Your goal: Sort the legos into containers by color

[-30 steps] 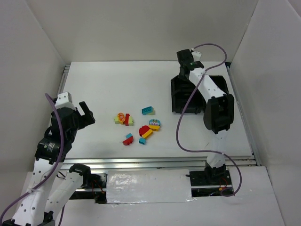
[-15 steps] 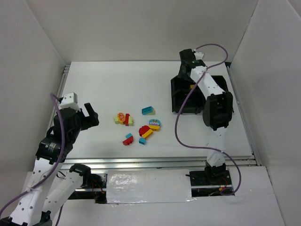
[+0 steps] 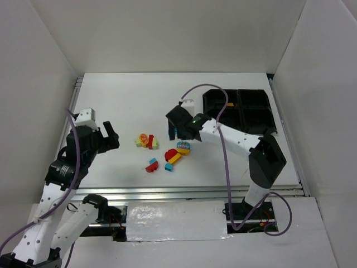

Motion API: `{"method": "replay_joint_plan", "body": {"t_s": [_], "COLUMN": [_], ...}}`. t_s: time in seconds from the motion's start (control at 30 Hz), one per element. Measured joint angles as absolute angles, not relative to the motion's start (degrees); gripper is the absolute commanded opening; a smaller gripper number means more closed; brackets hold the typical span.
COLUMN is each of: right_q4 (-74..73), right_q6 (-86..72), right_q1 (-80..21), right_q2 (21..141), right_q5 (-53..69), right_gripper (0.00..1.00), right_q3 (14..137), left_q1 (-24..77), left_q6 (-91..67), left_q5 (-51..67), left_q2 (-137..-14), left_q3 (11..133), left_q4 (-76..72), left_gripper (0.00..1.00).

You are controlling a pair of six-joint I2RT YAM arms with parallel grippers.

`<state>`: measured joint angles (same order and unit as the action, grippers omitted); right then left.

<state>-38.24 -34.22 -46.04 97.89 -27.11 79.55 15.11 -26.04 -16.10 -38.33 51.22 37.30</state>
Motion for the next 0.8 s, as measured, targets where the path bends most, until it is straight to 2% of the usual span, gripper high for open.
{"method": "replay_joint_plan", "body": {"t_s": [0.13, 0.6, 0.7, 0.8], "right_q4": [-37.41, -33.12, -32.71, -32.03], "right_q6": [-37.8, -45.76, -45.89, -45.98], "right_q1": [-47.66, -46.61, -46.61, -46.61], "right_q2": [98.87, 107.02, 109.03, 111.68], "right_q5": [-25.98, -24.73, -24.77, -24.64], "right_gripper": [1.0, 0.99, 0.94, 0.83], "right_q3": [74.7, 73.14, 73.69, 74.41], "left_q1": [15.11, 15.11, 15.11, 15.11], "left_q6": [-25.63, -25.61, -25.58, -25.58], "left_q5": [-15.53, -14.98, -14.68, -14.61], "left_q2": [-39.79, -40.58, -41.04, -41.28], "left_q3": [51.22, 51.2, 51.2, 51.2], "left_q4": [37.28, 37.26, 37.26, 37.26], "left_gripper": [1.0, 1.0, 1.0, 0.99]}}
